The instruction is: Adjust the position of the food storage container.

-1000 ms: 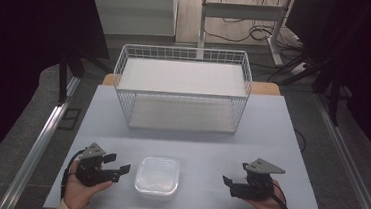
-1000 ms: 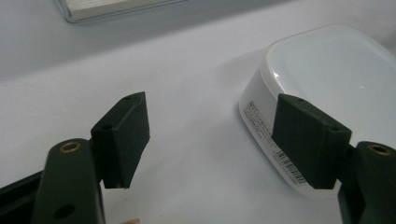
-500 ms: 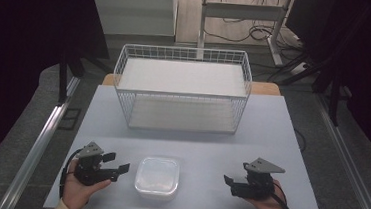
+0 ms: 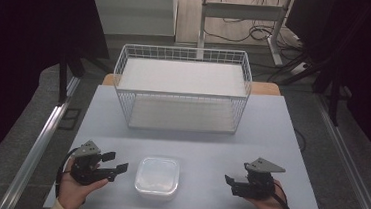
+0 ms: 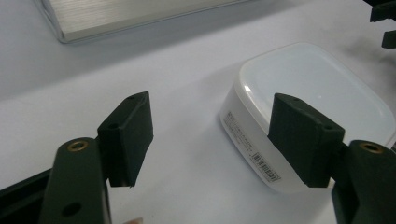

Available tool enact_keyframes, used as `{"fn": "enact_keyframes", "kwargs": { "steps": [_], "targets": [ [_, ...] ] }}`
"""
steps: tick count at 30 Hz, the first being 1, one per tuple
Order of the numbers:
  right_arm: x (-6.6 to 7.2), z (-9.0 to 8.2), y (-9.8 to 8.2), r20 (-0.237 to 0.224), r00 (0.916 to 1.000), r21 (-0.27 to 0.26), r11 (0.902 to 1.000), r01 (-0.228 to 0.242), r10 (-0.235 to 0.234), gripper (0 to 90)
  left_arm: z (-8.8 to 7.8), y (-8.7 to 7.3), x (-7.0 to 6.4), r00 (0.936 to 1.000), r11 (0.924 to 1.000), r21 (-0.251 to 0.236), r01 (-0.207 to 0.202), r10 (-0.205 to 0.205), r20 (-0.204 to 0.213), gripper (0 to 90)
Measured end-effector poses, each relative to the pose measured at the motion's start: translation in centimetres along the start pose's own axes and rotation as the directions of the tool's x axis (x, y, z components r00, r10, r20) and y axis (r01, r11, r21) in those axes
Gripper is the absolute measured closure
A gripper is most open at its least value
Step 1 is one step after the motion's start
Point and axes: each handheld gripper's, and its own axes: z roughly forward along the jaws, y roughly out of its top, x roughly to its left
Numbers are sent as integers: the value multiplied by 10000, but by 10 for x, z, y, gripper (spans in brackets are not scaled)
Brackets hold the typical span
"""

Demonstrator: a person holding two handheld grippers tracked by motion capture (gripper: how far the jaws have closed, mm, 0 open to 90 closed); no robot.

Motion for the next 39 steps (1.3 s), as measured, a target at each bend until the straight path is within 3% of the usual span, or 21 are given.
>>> {"fn": "enact_keyframes", "kwargs": {
  "steps": [5,6,10,11,13,16,24,28,31,35,38,39],
  "targets": [
    [0,3,-1,37,10000,192,9998,-10,9,186,-2,5,-1,9997,9996,169,-229,229,19,366],
    [-1,4,-1,52,10000,230,9997,-40,39,186,-6,10,-3,9990,9990,152,-428,430,-107,394],
    [-2,5,-1,77,9999,289,9995,-89,87,186,-10,14,-6,9983,9982,221,-562,558,193,491],
    [-1,4,0,65,9999,249,9997,-86,85,187,-11,15,-8,9974,9973,346,-649,637,343,571],
    [-1,3,0,73,10000,213,9997,-68,66,187,-9,15,-13,9938,9930,734,-925,875,693,628],
    [-1,2,0,97,9999,192,9998,-107,105,187,-8,13,-17,9905,9876,1067,-1154,1064,865,700],
    [-3,2,0,202,9997,254,9995,-172,167,190,-5,1,-22,9860,9776,1683,-1264,1052,1292,873],
    [-2,1,0,239,9996,276,9995,-180,174,190,-1,-8,-29,9764,9637,2144,-1591,1214,1789,896],
    [-2,2,0,256,9995,278,9994,-195,188,189,-1,-14,-30,9722,9571,2344,-1702,1243,1983,897],
    [-2,2,0,265,9995,308,9994,-176,168,189,-1,-19,-32,9687,9537,2451,-1744,1214,2166,898],
    [-2,2,0,286,9994,319,9993,-194,185,190,1,-24,-39,9600,9413,2688,-2043,1389,2433,899],
    [-2,2,0,286,9994,319,9993,-194,185,190,1,-24,-39,9600,9413,2688,-2043,1389,2433,899]
  ]
}}
